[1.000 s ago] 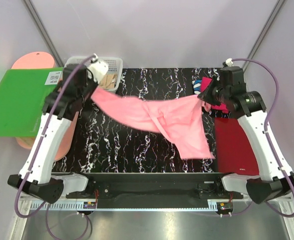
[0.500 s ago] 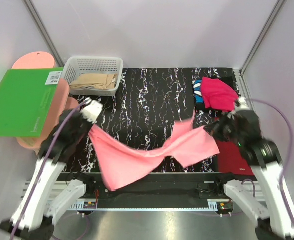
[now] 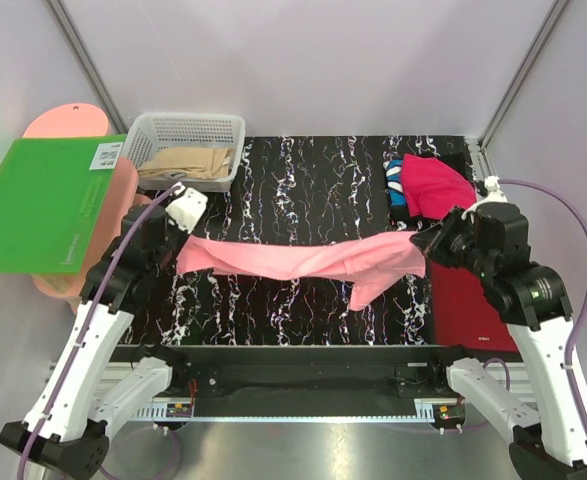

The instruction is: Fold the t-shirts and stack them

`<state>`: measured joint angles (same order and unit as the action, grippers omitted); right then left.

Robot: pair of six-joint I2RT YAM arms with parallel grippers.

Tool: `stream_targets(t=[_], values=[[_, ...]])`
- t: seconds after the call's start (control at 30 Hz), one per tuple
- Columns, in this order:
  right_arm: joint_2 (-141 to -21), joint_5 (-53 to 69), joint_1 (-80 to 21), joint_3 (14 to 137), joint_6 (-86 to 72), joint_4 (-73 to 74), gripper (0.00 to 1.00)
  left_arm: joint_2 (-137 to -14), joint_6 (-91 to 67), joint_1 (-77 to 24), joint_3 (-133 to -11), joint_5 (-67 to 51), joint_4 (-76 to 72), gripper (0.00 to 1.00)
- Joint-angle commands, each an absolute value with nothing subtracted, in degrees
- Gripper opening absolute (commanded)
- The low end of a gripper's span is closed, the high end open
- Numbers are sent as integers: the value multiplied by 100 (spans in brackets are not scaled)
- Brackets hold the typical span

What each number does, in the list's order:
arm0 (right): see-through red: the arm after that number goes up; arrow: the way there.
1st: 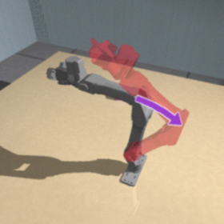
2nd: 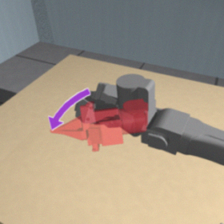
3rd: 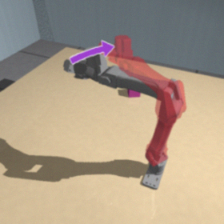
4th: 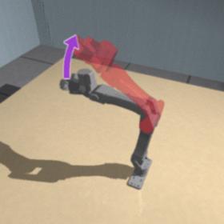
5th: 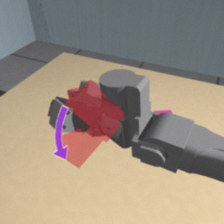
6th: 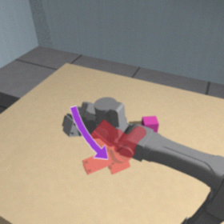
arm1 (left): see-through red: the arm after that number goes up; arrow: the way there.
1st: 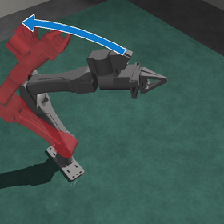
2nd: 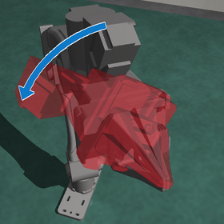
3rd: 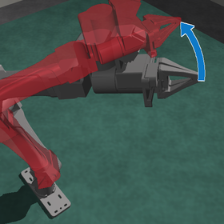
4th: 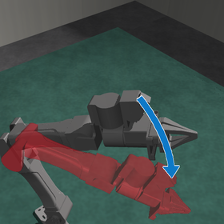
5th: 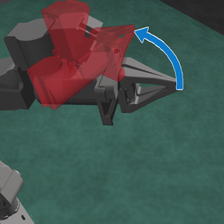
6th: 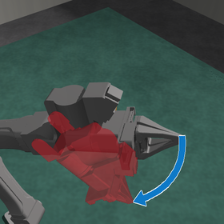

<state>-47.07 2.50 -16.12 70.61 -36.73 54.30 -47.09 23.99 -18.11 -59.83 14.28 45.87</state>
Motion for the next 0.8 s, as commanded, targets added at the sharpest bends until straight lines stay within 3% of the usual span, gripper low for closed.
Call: stream_targets(t=[0.0, 0.23, 0.47, 0.63, 0.77], values=[[-4413, 237, -1608, 7172, -3717, 5844, 0, -4430, 2531, -1793, -5889, 1644, 4377, 0], [-3920, 711, -1608, 8111, -3841, 6968, 0, -3912, 2566, -1793, -6564, 1582, 5026, 0], [-3666, 1116, -1608, 9202, -4121, 8234, 0, -3586, 2760, -1793, -8355, 1301, 6378, 0], [-3288, 1388, -1608, 8448, -4710, 8218, 0, -3481, 2760, -1793, -8307, 1362, 6733, 0], [-3032, 1030, -1608, 7089, -4791, 7684, 0, -3436, 2725, -1793, -7106, 1161, 6313, 0]])
